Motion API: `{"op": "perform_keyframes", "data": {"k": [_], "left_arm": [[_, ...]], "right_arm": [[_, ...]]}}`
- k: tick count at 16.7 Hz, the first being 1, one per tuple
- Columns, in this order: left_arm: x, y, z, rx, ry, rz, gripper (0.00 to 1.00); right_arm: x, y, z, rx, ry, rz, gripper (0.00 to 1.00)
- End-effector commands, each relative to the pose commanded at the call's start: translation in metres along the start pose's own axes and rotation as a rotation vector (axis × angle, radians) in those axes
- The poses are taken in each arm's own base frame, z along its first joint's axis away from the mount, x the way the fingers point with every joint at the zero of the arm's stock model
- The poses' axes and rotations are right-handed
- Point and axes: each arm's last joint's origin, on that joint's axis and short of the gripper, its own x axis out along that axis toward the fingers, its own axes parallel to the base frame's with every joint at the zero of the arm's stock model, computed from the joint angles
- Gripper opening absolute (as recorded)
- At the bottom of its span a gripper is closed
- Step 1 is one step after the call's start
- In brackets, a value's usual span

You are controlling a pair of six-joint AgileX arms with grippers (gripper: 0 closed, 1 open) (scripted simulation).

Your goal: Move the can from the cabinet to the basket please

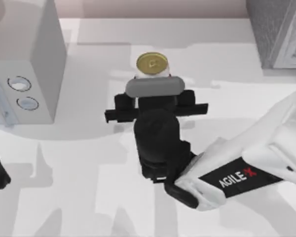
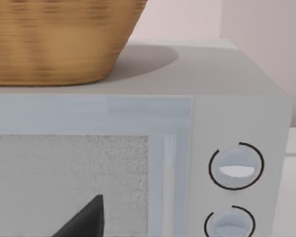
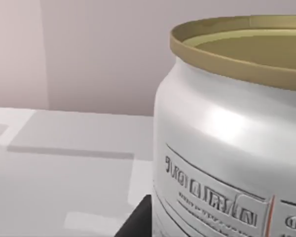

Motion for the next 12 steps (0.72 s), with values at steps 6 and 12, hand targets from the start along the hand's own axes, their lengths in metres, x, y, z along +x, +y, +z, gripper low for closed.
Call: {"op": "perform_keyframes", "data": {"k": [6, 12], "left_arm": [[0.000, 0.000, 0.000, 0.000, 0.000, 0.000, 1.00], [0.000, 0.000, 0.000, 0.000, 0.000, 0.000, 1.00]], "right_arm": [[-0.011, 0.046, -0.048, 0.022, -0.027, -0.019, 0.00], [-0.013, 0.061, -0.066, 0.038, -0.043, -0.037, 0.00]]}}
